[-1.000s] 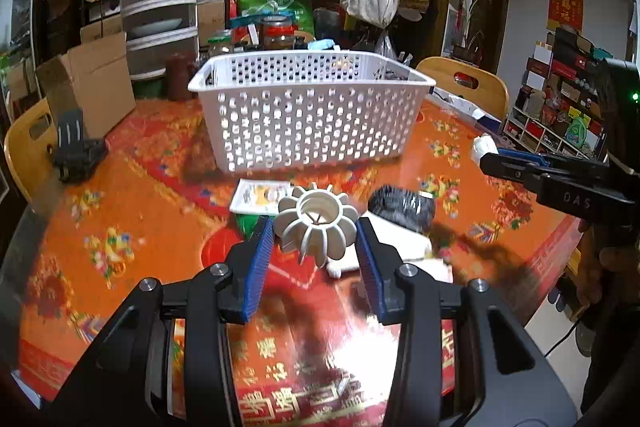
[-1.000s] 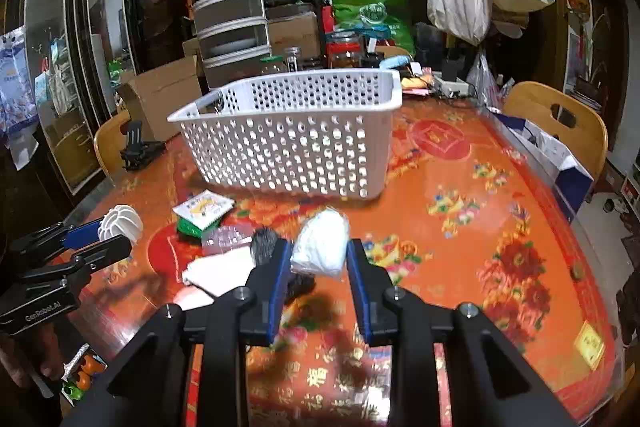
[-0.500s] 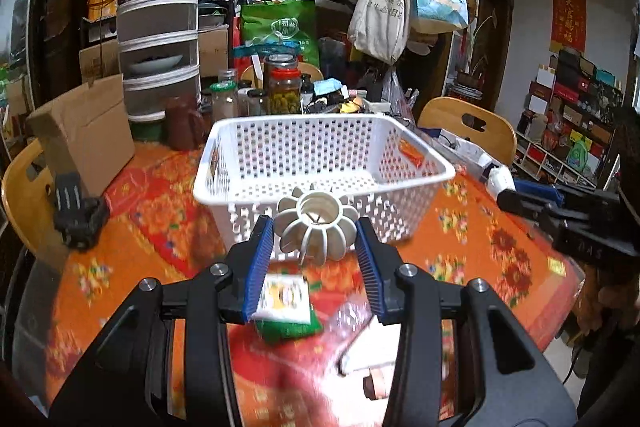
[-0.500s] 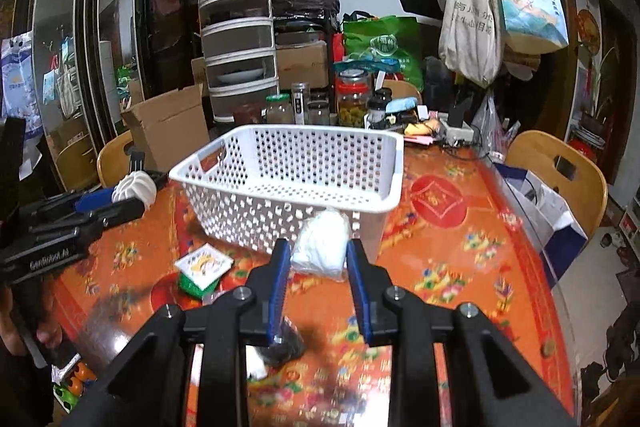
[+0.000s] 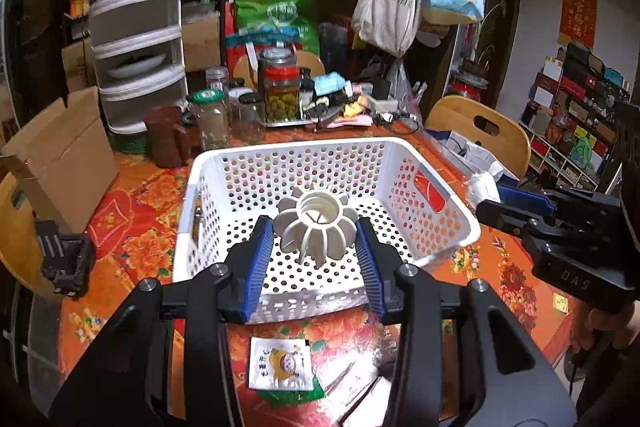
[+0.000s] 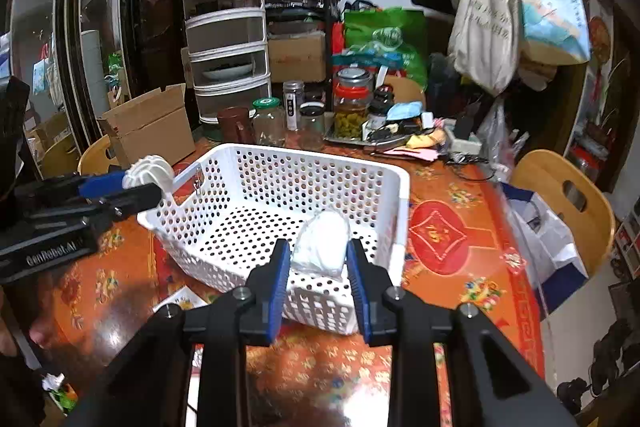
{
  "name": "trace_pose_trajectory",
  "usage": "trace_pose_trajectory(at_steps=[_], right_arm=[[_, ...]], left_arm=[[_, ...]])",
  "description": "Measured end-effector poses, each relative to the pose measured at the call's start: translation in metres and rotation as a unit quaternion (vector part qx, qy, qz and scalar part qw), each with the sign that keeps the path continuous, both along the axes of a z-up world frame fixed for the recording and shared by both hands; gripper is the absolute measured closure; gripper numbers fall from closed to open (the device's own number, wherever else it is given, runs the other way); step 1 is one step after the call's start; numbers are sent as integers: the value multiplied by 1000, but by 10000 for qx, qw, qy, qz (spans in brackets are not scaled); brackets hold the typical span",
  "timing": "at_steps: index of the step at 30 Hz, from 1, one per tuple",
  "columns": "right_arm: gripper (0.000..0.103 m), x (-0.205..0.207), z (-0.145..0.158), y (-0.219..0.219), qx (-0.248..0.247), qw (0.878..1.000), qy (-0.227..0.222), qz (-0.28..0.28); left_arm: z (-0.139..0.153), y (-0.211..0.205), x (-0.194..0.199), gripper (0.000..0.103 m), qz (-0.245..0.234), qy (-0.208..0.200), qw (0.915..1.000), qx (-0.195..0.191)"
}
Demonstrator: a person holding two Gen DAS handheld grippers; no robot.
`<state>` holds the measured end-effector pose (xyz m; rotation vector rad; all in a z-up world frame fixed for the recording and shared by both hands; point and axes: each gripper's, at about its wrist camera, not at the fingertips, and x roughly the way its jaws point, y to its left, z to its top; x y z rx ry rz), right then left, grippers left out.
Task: Organize soft objects
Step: 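Carry both held items over the white basket and lower them inside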
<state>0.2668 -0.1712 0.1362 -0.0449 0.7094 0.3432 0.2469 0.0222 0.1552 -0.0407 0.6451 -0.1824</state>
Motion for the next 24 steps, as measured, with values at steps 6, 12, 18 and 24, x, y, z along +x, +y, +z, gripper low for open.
trace_pose_trajectory(at_steps=[6, 12, 18, 24], right_arm=[[75, 51, -18, 12, 10, 9982, 591, 32], [75, 86, -46, 26, -93, 9941, 1075, 47], [75, 105, -67, 37, -220, 9912, 1304, 41], [75, 123, -79, 42, -325, 9879, 1517, 26]], left_arm=[[-20, -9, 58, 64, -4, 612, 9981, 59], [-48, -12, 104, 64, 65, 1136, 9934, 115], [-72, 0, 134, 64, 242, 1484, 9886, 71], [-84, 4, 152, 64, 290, 1716, 9846, 164]])
